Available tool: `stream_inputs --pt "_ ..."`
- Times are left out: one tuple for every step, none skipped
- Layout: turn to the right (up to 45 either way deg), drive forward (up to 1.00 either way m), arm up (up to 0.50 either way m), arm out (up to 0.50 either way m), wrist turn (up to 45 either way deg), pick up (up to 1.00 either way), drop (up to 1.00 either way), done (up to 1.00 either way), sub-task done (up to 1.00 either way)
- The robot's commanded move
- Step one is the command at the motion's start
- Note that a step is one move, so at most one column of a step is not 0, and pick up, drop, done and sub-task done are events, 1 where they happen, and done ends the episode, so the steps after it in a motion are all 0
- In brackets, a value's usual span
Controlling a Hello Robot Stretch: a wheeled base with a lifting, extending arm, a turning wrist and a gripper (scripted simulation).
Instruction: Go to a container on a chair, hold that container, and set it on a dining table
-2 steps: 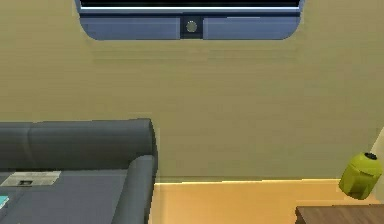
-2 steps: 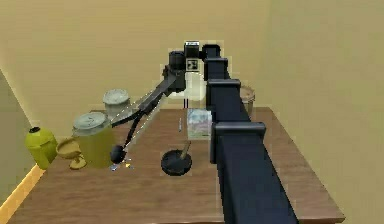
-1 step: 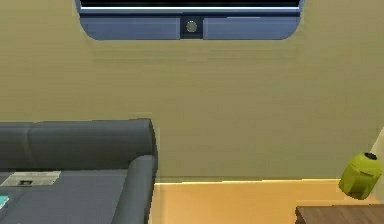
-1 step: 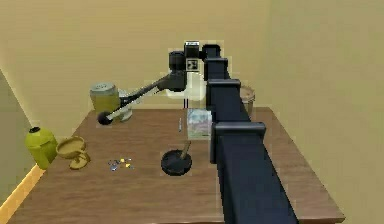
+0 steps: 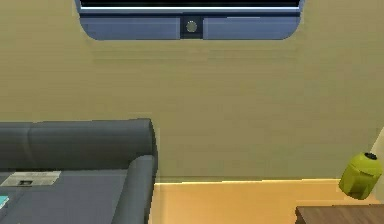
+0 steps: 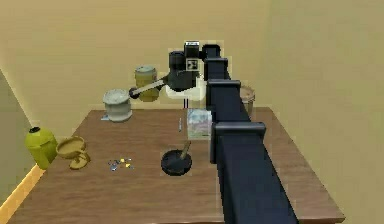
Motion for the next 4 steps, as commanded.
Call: stream_inputs --pt "0.0 0.0 0.0 0.0 30.0 0.0 0.0 0.0 0.0" --pt "0.0 0.0 -0.04 0.0 0.0 0.0 0.0 0.0 0.0" --pt "0.0 0.0 -0.32 0.0 0.0 0.0 0.0 0.0 0.0" --pt "0.0 0.0 0.0 0.0 0.0 0.0 1.0 0.0 0.0"
